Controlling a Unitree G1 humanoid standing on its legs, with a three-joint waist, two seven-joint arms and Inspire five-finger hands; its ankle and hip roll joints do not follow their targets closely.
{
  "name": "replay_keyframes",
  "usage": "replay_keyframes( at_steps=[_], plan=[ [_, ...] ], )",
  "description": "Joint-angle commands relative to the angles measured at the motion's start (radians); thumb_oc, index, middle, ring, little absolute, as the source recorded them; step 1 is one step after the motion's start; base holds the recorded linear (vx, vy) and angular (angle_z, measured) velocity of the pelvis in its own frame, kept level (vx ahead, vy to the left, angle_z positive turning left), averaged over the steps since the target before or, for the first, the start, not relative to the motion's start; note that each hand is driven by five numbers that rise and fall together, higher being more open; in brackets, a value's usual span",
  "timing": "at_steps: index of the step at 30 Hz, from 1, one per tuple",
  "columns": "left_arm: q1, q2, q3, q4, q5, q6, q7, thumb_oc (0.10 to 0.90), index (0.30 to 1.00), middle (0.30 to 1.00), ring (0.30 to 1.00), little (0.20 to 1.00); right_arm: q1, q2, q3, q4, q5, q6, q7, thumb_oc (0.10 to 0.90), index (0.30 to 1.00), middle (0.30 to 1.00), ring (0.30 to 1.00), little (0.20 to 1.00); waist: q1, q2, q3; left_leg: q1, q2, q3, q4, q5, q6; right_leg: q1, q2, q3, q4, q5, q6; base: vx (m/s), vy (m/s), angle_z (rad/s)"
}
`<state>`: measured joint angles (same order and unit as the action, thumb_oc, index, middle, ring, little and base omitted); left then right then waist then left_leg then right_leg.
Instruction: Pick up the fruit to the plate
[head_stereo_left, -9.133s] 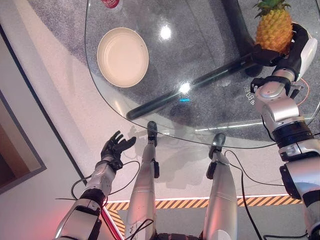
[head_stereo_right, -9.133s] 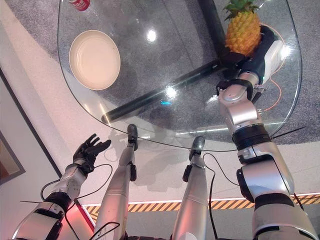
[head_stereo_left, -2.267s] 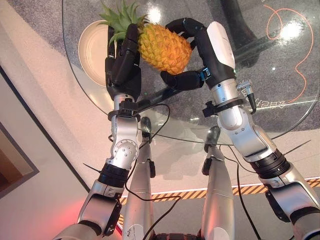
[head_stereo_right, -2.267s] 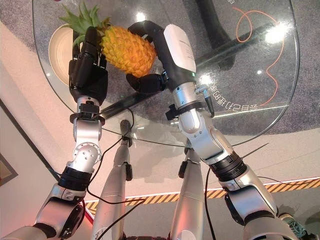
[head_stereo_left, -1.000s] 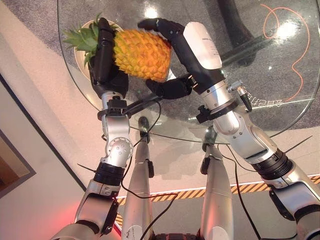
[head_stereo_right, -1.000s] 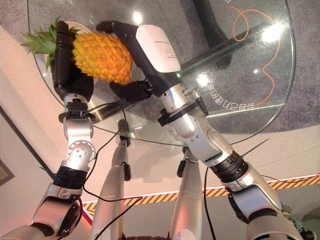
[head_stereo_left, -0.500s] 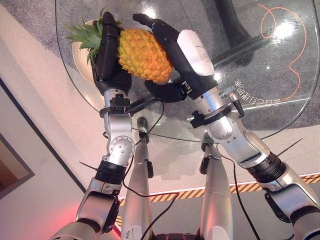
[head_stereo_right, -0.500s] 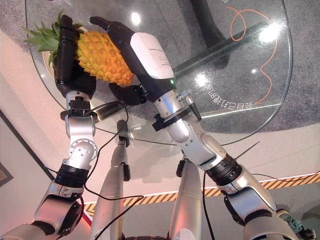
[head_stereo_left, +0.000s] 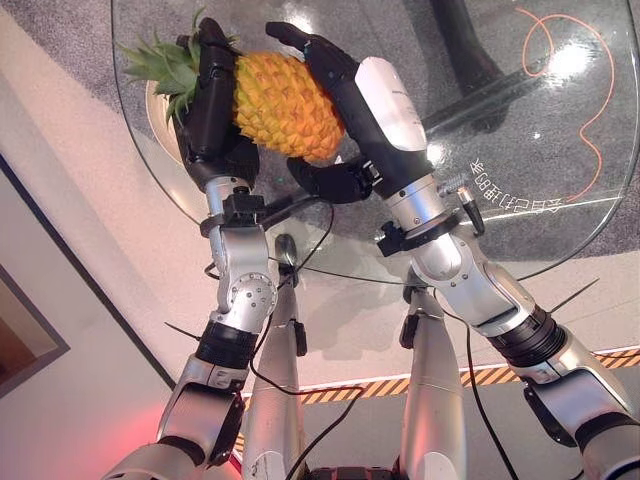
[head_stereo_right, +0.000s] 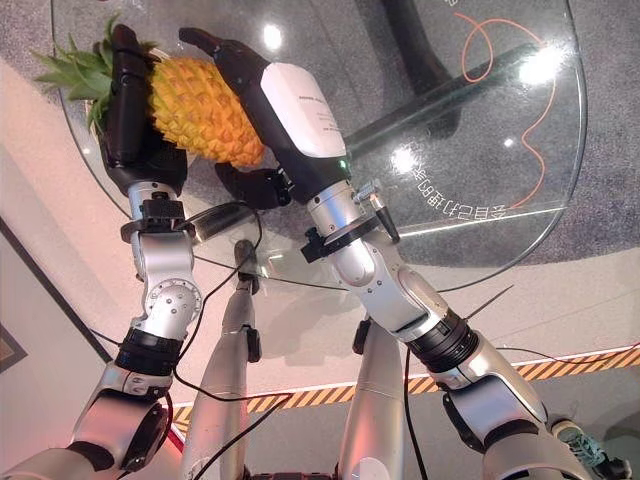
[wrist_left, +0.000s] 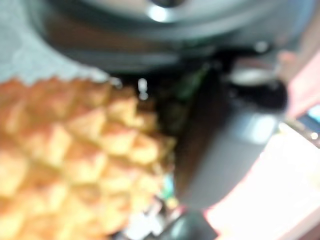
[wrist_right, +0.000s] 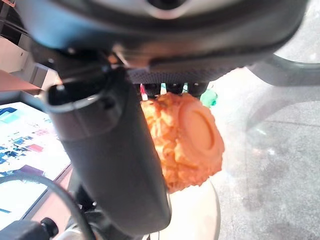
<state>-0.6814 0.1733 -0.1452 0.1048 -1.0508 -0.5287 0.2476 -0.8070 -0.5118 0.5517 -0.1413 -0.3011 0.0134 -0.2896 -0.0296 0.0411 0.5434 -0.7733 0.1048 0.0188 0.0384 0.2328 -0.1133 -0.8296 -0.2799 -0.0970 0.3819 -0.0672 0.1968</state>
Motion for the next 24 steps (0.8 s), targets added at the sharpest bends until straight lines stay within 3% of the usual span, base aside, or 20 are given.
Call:
replay_keyframes(
  at_steps=[1, 19, 24],
  plan=[
    [-0.083, 0.042, 0.006, -0.105, 0.141, -0.095, 0.013, 0.1, 0.3, 0.3, 0.3, 0.2, -0.12, 0.051, -0.151, -0.146, 0.019, -0.079, -0.13, 0.8, 0.9, 0.9, 0.9, 0.9, 0.032, -0.041, -0.023, 0.011, 0.019, -0.02, 0.06, -0.085, -0.026, 0.066, 0.03, -0.042, -0.204, 0.199, 0.0, 0.0, 0.0, 0.0],
    [-0.093, 0.042, 0.068, -0.097, 0.3, -0.2, 0.203, 0.1, 0.3, 0.3, 0.3, 0.2, -0.116, 0.054, -0.179, -0.135, 0.01, -0.073, -0.157, 0.8, 0.9, 0.9, 0.9, 0.9, 0.033, -0.044, -0.023, 0.003, 0.019, -0.022, 0.054, -0.072, -0.026, 0.059, 0.035, -0.038, -0.205, 0.204, -0.006, 0.0, 0.0, 0.0],
    [-0.096, 0.042, 0.075, -0.098, 0.327, -0.204, 0.239, 0.1, 0.3, 0.3, 0.3, 0.2, -0.114, 0.055, -0.186, -0.13, 0.011, -0.078, -0.163, 0.8, 0.9, 0.9, 0.9, 0.9, 0.033, -0.044, -0.023, 0.005, 0.018, -0.024, 0.054, -0.073, -0.027, 0.061, 0.033, -0.038, -0.205, 0.204, -0.006, 0.0, 0.0, 0.0]
  ],
)
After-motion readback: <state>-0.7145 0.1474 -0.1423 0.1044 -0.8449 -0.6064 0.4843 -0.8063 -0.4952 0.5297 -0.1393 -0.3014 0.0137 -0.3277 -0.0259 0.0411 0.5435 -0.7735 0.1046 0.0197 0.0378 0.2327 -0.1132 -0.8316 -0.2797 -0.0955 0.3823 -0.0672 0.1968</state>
